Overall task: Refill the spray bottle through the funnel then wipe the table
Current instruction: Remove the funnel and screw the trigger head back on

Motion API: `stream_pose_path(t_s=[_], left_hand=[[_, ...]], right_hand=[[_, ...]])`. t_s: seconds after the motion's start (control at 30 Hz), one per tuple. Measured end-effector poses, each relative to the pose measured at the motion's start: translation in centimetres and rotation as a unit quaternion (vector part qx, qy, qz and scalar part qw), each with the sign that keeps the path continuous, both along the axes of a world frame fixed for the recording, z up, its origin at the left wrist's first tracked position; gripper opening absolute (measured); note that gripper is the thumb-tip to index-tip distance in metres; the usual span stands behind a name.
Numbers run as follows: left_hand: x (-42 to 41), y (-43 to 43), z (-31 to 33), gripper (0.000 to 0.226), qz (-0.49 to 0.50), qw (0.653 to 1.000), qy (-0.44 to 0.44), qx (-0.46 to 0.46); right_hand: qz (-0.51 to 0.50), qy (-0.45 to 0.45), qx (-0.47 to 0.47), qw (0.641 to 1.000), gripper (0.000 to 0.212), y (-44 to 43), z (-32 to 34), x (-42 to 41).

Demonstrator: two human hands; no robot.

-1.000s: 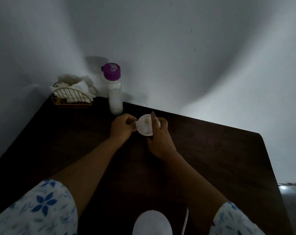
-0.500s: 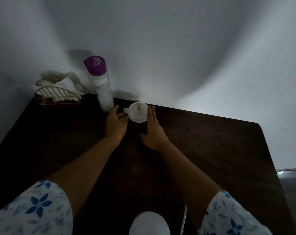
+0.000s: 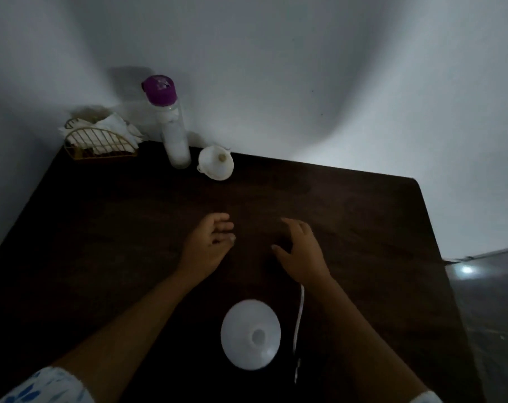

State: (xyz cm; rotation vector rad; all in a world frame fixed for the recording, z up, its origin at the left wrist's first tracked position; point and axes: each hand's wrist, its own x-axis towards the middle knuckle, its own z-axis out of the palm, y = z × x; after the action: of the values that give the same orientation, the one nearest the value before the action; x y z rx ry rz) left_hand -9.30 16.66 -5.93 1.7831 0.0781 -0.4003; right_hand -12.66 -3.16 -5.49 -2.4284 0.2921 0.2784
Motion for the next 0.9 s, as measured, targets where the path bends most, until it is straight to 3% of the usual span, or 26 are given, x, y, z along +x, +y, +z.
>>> stream_pose_path(t_s=[0.17,0.33,0.43,0.63,0.7,0.77,0.9], left_hand=[[-6.2,1.4,1.4,0.038,-0.004,0.999,0.043,-0.009],[-10.9,2.3,1.9,0.034,0.011,0.998,0.065,-0.024],[-12.7,2.1,2.8,0.037,0.001,0.999,0.043,-0.022],[-15.1,1.8,3.8,0.053,-0.076,0.995,0.002,0.058],[-15.7,1.7,3.8,0.054,-0.088,0.993,-0.004,0.073],[-16.5,1.8,3.9,0.053,-0.09,0.992,-0.015,0.086],[-17.4,2.2,3.7,0.052,-0.087,0.991,-0.031,0.094]], right_hand=[[-0.059,0.092,-0.04,0.993,0.052,-2.3,0.3,-6.2],[-0.125,0.152,-0.008,0.98,0.072,-1.5,-0.3,-10.0],[-0.139,0.145,-0.014,0.98,0.072,-0.7,-0.7,-10.8],[-0.102,0.095,-0.059,0.989,0.022,-0.2,-0.5,-11.5],[-0.116,0.096,-0.033,0.988,0.011,-0.3,-0.6,-11.9],[-0.146,0.108,-0.002,0.983,0.018,-0.3,-0.6,-12.6],[-0.146,0.157,-0.032,0.976,0.056,-0.3,-0.4,-13.9]])
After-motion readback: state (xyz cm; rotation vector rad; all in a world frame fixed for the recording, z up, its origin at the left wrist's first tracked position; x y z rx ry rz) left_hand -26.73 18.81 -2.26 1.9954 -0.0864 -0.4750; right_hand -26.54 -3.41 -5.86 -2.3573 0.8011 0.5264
